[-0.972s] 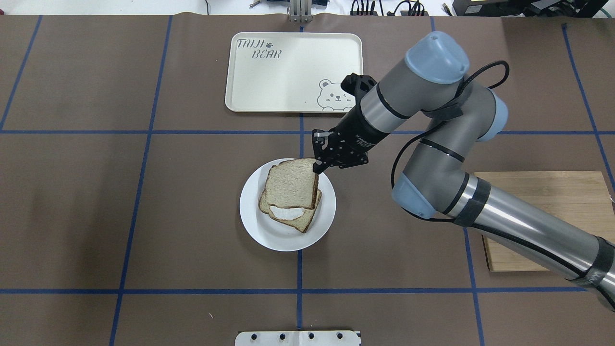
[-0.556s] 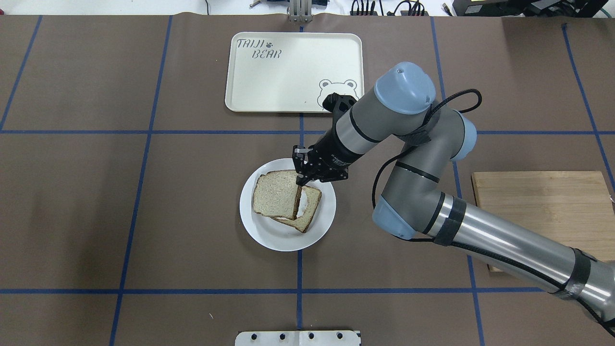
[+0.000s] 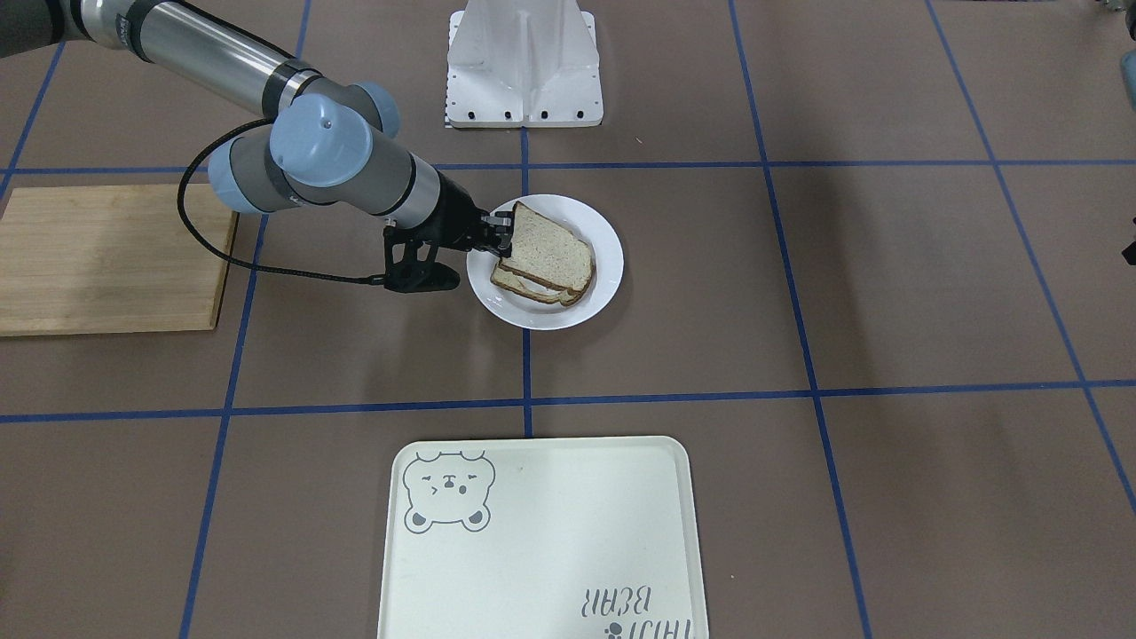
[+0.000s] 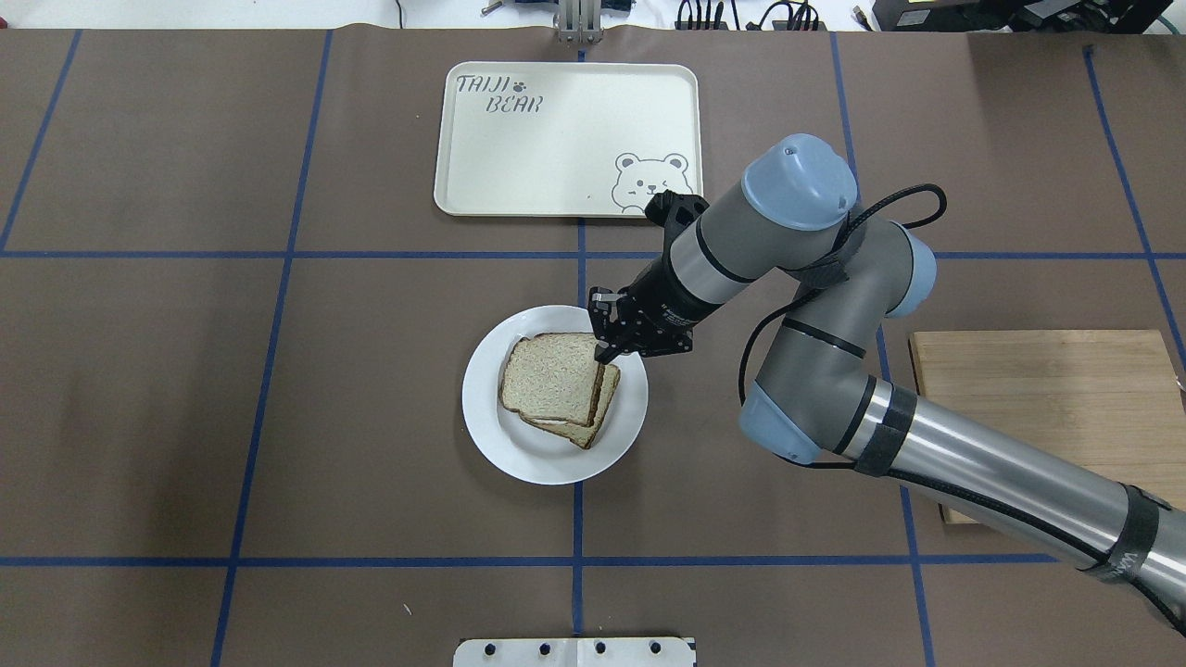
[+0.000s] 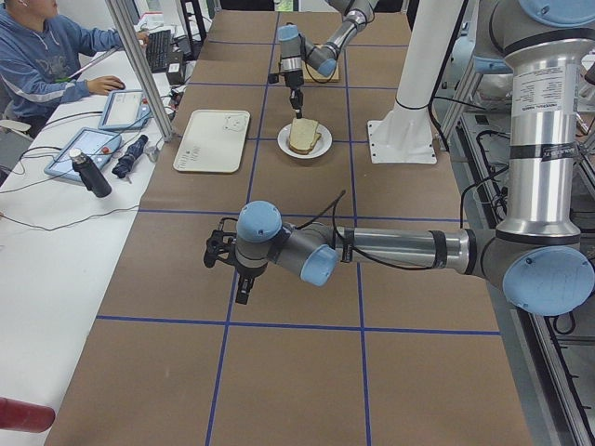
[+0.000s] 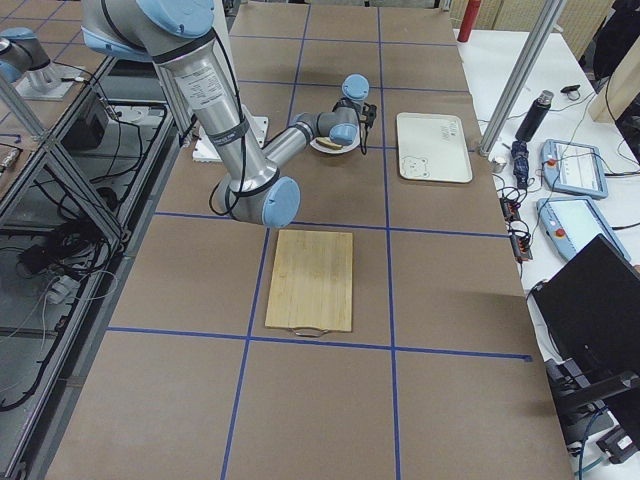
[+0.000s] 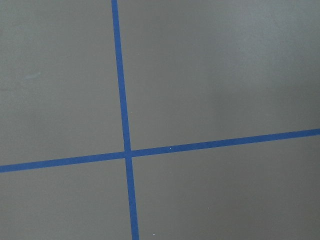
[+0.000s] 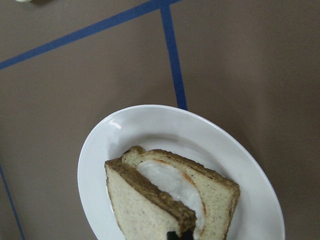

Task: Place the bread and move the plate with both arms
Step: 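Lower the bread onto the egg toast and open the right gripper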

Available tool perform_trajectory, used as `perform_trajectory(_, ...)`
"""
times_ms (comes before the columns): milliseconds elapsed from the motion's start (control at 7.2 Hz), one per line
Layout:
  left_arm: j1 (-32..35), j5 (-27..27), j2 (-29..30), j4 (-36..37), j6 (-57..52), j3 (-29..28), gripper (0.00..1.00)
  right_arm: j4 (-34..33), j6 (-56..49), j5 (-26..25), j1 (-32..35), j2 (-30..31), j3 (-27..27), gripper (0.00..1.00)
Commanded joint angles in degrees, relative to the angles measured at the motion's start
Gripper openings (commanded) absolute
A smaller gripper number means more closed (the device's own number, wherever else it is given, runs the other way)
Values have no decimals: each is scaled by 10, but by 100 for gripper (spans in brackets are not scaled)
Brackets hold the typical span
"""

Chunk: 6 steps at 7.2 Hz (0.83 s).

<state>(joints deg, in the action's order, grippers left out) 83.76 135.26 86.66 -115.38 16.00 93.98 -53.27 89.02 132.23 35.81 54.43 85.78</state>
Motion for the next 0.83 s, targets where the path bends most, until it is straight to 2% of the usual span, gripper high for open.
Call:
perform_trajectory(0, 0, 0, 0, 1, 0, 2, 99, 0, -2, -26, -14, 6, -3, 0)
perform_trajectory(139, 0, 1, -1, 0, 16, 4, 99, 0, -1, -29, -19, 6, -3, 24)
perform_trajectory(278, 0, 0, -1, 1, 22, 8, 99, 1, 2, -29, -21, 6, -2, 91)
perform_trajectory(417, -1, 1, -1, 1, 28, 8, 99, 1, 3, -29, -20, 12, 3, 100)
perform_trajectory(694, -3, 1, 6, 0, 51, 9, 99, 0, 0, -29, -14, 29, 21, 100)
